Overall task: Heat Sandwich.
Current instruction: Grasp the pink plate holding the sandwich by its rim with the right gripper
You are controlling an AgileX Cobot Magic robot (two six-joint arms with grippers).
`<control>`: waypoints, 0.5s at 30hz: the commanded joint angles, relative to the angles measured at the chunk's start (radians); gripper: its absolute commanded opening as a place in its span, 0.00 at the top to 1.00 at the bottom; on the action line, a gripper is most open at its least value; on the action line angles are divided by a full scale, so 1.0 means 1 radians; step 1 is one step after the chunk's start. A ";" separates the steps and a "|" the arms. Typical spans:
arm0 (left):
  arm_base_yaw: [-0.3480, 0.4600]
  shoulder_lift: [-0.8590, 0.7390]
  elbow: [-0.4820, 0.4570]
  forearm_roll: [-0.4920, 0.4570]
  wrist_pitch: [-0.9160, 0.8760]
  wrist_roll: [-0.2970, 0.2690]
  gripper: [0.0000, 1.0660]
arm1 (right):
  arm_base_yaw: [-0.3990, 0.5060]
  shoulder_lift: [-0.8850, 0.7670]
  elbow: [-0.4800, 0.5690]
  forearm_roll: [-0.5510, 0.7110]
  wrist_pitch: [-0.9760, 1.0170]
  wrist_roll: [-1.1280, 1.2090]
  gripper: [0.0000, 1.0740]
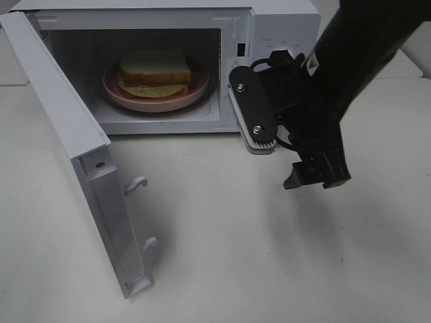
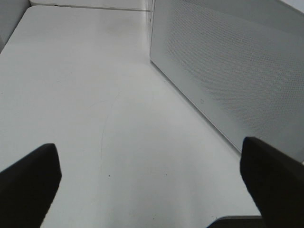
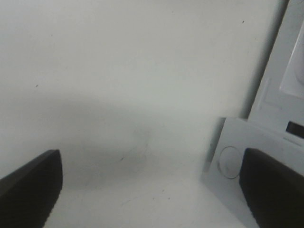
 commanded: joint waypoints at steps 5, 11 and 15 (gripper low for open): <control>0.004 -0.017 0.002 0.000 -0.005 0.000 0.09 | 0.021 0.116 -0.122 -0.001 -0.029 0.002 0.11; 0.004 -0.017 0.002 0.000 -0.005 0.000 0.09 | 0.021 0.196 -0.210 0.000 -0.032 0.002 0.13; 0.004 -0.017 0.002 0.000 -0.005 0.000 0.09 | 0.021 0.243 -0.261 0.011 -0.042 0.002 0.13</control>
